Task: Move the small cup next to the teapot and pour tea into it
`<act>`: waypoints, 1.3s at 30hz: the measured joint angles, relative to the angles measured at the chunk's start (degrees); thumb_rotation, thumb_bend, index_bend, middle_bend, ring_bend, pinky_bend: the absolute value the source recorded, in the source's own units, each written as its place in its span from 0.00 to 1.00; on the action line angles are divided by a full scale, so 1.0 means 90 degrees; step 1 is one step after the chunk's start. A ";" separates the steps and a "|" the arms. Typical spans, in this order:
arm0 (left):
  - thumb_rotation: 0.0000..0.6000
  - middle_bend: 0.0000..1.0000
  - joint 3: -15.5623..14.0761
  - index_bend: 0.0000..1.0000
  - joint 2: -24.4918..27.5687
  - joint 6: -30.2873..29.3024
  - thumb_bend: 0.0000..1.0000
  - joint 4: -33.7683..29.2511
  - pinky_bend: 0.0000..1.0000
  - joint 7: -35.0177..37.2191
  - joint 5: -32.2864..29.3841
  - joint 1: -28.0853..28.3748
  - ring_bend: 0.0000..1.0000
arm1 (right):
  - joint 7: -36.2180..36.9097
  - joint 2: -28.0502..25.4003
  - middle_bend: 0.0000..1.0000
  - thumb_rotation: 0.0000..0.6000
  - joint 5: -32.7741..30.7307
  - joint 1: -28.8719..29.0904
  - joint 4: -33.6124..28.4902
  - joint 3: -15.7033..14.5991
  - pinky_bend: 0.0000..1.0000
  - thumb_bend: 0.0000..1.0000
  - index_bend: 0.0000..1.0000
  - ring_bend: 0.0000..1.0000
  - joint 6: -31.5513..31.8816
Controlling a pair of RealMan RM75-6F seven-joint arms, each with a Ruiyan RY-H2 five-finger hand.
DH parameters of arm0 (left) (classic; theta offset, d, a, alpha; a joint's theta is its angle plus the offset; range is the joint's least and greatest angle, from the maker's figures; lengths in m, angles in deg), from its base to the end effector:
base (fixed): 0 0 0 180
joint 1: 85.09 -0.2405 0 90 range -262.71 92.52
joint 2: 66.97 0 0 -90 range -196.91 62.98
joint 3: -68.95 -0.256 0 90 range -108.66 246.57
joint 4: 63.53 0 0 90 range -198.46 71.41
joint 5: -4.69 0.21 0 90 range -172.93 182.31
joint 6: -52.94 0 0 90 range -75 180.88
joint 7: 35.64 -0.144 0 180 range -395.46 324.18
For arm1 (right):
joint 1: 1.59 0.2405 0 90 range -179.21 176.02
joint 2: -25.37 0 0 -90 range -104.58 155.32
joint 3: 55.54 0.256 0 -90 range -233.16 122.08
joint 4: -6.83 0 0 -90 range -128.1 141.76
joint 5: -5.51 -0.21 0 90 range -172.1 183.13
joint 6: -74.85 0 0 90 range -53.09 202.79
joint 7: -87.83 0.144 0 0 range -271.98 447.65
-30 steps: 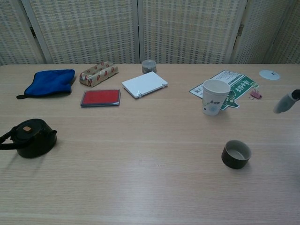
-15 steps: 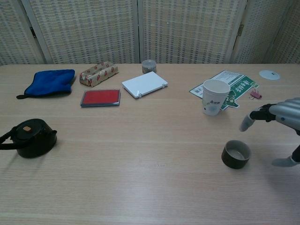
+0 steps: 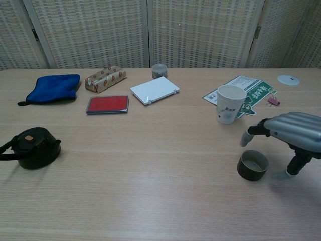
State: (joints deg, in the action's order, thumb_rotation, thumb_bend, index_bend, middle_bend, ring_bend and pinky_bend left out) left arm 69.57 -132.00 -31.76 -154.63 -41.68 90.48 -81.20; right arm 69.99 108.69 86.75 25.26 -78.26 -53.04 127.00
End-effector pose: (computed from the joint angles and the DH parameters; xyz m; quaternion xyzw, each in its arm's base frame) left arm -0.3208 0.1676 0.1500 -0.6196 -0.3724 -0.3368 0.6033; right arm -0.2384 -0.2610 -0.0134 0.8007 -0.3607 0.2723 0.3932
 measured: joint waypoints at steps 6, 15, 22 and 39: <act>1.00 0.26 0.0001 0.29 0.0007 -0.0007 0.28 0.0021 0.13 0.0014 -0.0020 -0.0018 0.23 | -0.0042 0.0193 0.26 1.00 -0.0180 0.0140 0.0189 0.0030 0.28 0.10 0.29 0.19 -0.0106; 1.00 0.26 0.0000 0.29 0.0016 -0.0019 0.28 0.0045 0.13 0.0032 -0.0033 -0.0040 0.23 | -0.0187 0.0383 0.32 1.00 -0.0340 0.0263 0.0335 -0.0018 0.29 0.16 0.46 0.24 -0.0149; 1.00 0.26 -0.0002 0.29 -0.0003 -0.0019 0.28 0.0069 0.13 0.0045 -0.0030 -0.0046 0.23 | -0.0237 0.0406 0.34 1.00 -0.0400 0.0308 0.0305 -0.0015 0.30 0.19 0.49 0.26 -0.0101; 1.00 0.26 -0.0006 0.29 0.0106 -0.0157 0.28 -0.0016 0.13 0.0037 0.0016 -0.0125 0.24 | -0.0628 0.0621 0.34 1.00 -0.1015 0.1584 -0.0166 0.0817 0.31 0.20 0.52 0.27 -0.0864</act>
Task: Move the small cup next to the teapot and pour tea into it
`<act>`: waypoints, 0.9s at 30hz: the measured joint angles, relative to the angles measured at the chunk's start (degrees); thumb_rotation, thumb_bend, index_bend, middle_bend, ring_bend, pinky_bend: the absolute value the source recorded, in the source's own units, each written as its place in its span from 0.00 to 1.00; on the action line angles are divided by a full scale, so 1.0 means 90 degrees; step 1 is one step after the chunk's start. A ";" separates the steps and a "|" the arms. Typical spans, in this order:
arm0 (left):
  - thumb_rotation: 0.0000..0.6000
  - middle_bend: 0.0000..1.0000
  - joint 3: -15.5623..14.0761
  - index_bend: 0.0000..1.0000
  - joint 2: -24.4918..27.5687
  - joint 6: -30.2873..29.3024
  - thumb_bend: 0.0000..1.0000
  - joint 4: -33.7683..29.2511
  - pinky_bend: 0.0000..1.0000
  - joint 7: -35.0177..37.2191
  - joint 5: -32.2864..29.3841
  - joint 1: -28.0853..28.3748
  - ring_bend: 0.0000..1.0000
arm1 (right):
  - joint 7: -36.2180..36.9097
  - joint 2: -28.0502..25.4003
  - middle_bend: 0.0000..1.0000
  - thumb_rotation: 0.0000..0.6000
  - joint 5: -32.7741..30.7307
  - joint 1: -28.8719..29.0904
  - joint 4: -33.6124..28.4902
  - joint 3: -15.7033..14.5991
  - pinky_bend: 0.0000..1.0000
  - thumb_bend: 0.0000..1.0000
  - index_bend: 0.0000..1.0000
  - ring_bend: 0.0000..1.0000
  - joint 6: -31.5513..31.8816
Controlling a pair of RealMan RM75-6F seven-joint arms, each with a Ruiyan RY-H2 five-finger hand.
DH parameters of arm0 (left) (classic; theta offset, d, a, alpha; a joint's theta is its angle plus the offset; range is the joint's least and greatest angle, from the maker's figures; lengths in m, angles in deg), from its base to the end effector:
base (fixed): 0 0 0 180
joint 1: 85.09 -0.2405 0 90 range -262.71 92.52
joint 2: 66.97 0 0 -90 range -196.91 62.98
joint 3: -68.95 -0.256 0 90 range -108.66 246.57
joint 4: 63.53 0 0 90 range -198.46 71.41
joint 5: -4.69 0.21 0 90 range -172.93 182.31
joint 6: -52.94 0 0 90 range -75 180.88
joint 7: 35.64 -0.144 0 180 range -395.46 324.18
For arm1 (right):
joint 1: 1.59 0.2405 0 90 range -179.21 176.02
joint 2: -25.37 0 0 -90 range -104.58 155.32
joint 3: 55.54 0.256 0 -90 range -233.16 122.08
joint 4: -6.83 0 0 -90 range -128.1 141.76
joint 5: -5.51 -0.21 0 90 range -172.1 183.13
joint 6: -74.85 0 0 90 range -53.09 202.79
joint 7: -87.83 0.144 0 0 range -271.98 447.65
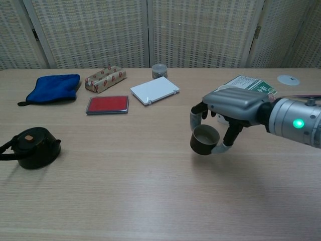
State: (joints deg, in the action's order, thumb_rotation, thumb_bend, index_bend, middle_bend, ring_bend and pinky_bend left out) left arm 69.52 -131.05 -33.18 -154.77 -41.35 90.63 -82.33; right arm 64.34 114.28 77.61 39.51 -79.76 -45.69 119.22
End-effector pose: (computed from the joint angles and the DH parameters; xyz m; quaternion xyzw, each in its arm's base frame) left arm -0.3232 0.1612 0.1583 -0.6130 -0.3684 -0.3357 0.6130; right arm -0.1373 -0.3156 -0.0432 0.8248 -0.3248 0.3188 0.3355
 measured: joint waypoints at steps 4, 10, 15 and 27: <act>1.00 0.26 -0.0003 0.29 0.0020 -0.0019 0.28 -0.0028 0.13 -0.0029 0.0010 -0.0014 0.24 | -0.0232 0.0228 0.34 1.00 -0.0316 0.0432 0.0078 0.0197 0.31 0.20 0.51 0.27 -0.0244; 1.00 0.26 -0.0003 0.29 0.0045 -0.0015 0.28 -0.0059 0.13 -0.0072 -0.0003 -0.0024 0.24 | -0.0583 0.0718 0.35 1.00 -0.0880 0.1139 0.0453 0.0443 0.31 0.20 0.52 0.27 -0.0563; 1.00 0.26 -0.0008 0.29 0.0059 0.0032 0.28 -0.0066 0.13 -0.0111 -0.0042 -0.0025 0.24 | -0.0877 0.1170 0.34 1.00 -0.1289 0.1737 0.0916 0.0563 0.31 0.20 0.51 0.27 -0.0754; 1.00 0.26 -0.0029 0.29 0.0072 -0.0008 0.28 -0.0038 0.13 -0.0105 -0.0079 -0.0098 0.24 | -0.1527 0.2146 0.33 1.00 -0.2529 0.2904 0.2111 0.0544 0.31 0.20 0.52 0.27 -0.1020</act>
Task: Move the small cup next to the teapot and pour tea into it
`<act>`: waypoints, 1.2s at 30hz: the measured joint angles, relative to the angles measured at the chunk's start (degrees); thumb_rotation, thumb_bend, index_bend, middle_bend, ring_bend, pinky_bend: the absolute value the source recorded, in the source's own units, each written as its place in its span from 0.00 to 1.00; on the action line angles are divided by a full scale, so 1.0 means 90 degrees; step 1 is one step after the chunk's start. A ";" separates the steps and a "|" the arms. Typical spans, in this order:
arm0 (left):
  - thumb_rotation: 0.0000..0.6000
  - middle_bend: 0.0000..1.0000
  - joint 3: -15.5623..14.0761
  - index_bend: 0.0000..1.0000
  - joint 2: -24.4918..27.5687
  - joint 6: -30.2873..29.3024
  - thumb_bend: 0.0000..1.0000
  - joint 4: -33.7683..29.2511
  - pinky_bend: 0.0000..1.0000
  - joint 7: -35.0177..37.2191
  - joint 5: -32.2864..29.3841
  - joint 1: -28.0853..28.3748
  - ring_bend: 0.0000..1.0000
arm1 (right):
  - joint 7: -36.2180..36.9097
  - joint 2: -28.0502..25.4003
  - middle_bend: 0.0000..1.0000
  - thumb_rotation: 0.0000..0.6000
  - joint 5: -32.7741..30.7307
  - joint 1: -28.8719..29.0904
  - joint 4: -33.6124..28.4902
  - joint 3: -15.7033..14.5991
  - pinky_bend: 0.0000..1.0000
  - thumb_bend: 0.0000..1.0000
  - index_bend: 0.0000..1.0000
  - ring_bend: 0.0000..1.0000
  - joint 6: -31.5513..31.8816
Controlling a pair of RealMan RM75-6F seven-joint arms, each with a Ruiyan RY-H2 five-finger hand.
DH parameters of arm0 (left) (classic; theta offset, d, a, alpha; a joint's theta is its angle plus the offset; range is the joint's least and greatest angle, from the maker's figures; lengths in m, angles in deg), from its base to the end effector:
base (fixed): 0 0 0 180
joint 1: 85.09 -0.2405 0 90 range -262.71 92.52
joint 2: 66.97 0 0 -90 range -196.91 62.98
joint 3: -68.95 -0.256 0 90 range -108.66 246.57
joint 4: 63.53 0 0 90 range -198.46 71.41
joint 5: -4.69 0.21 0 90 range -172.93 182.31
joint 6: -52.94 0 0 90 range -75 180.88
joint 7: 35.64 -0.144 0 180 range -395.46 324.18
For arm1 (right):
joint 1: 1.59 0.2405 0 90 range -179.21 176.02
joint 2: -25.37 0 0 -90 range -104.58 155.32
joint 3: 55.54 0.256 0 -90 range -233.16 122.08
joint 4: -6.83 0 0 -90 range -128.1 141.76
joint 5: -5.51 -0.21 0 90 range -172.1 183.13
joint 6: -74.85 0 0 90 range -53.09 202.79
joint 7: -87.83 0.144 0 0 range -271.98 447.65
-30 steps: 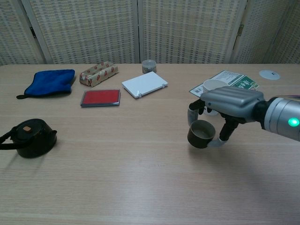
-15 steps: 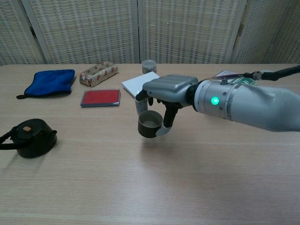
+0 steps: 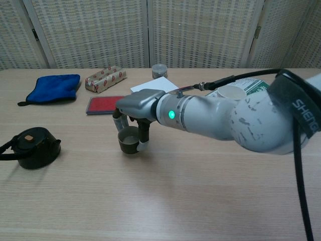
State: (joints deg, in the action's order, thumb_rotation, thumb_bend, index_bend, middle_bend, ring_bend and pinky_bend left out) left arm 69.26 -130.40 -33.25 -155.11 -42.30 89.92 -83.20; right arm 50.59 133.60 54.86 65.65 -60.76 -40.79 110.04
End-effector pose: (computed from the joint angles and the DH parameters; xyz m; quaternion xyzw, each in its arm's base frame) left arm -0.3273 0.1552 0.1617 -0.6111 -0.3698 -0.3208 0.6220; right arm -0.0048 -0.3546 -0.1384 0.8732 -0.2624 0.2882 0.2925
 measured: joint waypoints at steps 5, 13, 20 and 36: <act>1.00 0.26 -0.0008 0.29 -0.0006 -0.0033 0.28 0.0024 0.13 0.0022 -0.0008 -0.0039 0.24 | -0.0048 0.0219 0.31 1.00 -0.0209 0.0251 0.0296 -0.0065 0.31 0.20 0.52 0.25 0.0000; 1.00 0.26 -0.0023 0.29 -0.0047 -0.0019 0.28 0.0056 0.13 0.0039 -0.0016 -0.0063 0.24 | -0.0026 0.0414 0.27 1.00 -0.0453 0.0450 0.0599 -0.0154 0.31 0.19 0.39 0.22 0.0019; 1.00 0.26 -0.0025 0.29 -0.0055 -0.0003 0.28 0.0034 0.13 -0.0009 -0.0037 -0.0075 0.24 | 0.0000 0.0444 0.23 1.00 -0.0585 0.0552 0.0661 -0.0257 0.31 0.19 0.30 0.21 0.0025; 1.00 0.26 0.0004 0.29 -0.0059 0.0076 0.28 0.0061 0.13 0.0051 -0.0002 -0.0016 0.24 | 0.0115 -0.0475 0.21 1.00 -0.0479 0.0213 -0.0670 -0.0443 0.31 0.19 0.20 0.18 0.0713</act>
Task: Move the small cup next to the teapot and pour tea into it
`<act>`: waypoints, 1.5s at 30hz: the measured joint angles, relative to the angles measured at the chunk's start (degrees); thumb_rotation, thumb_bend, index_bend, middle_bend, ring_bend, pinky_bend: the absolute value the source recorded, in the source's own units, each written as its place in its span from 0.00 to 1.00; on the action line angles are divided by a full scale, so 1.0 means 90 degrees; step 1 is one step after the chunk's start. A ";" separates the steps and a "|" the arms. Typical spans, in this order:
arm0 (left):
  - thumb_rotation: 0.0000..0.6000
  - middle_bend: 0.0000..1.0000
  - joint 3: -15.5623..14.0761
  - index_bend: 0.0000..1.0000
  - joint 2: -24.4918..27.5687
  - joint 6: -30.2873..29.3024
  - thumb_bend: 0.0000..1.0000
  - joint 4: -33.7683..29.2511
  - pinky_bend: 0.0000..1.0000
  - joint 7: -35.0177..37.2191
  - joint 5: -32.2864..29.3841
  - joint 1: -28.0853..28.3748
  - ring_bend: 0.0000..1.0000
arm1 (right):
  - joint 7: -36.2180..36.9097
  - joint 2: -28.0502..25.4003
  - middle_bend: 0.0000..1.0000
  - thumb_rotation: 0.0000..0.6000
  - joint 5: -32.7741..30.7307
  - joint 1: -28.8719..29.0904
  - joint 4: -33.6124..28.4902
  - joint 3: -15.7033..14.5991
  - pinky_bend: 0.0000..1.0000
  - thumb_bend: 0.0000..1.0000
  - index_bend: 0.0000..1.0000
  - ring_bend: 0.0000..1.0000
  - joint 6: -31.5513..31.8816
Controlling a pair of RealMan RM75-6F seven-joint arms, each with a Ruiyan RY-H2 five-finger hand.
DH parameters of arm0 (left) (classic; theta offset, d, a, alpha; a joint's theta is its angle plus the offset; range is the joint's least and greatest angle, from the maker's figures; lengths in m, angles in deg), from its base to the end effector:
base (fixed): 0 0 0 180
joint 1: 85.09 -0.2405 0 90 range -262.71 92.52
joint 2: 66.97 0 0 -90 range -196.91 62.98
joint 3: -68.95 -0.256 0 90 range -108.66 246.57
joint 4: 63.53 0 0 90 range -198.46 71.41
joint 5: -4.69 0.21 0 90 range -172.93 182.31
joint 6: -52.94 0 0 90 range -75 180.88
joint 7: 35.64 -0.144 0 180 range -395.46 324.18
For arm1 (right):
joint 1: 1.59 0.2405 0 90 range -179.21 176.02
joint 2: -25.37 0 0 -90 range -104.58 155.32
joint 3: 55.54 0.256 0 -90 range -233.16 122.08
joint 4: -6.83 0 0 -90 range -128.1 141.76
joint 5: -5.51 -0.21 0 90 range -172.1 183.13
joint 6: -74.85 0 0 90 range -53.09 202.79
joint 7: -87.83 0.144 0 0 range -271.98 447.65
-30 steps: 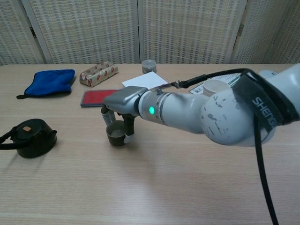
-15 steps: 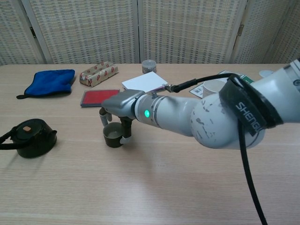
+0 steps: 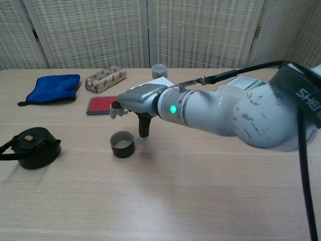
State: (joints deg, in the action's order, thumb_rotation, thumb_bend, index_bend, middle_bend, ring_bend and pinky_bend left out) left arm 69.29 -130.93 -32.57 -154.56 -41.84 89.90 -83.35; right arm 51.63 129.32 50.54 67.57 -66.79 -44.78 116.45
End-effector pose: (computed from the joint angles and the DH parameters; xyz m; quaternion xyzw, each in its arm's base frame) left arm -0.3295 0.1544 0.1582 -0.6112 -0.3763 -0.3191 0.6188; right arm -0.0068 -0.3545 -0.1186 0.8622 -0.2696 0.2977 0.3087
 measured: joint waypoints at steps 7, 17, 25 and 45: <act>1.00 0.26 0.0056 0.29 -0.0091 0.0076 0.28 0.0179 0.13 0.0165 0.0122 0.0147 0.24 | -0.0040 -0.1115 0.26 1.00 0.0461 -0.0706 -0.1544 -0.0347 0.31 0.20 0.26 0.18 0.1177; 1.00 0.26 0.0130 0.29 -0.0198 0.0166 0.28 0.0347 0.13 0.0360 0.0244 0.0341 0.24 | 0.0265 -0.2843 0.27 1.00 0.1664 -0.2384 -0.3088 -0.1161 0.31 0.20 0.28 0.18 0.3150; 1.00 0.26 0.0160 0.29 -0.0260 0.0277 0.28 0.0371 0.13 0.0390 0.0318 0.0501 0.24 | 0.1007 -0.3537 0.29 1.00 0.2616 -0.3735 -0.3338 -0.1674 0.31 0.20 0.30 0.18 0.4511; 1.00 0.26 0.0177 0.26 -0.0631 0.0707 0.28 0.0233 0.13 0.0202 0.0644 0.1060 0.24 | 0.2709 -0.4205 0.29 1.00 0.3421 -0.6025 -0.2566 -0.1678 0.31 0.20 0.30 0.18 0.5983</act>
State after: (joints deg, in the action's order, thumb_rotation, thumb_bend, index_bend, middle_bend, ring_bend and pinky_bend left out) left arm 70.88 -136.61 -26.20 -152.47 -40.02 95.70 -73.81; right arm 76.01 91.48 81.33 13.35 -89.88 -59.89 170.29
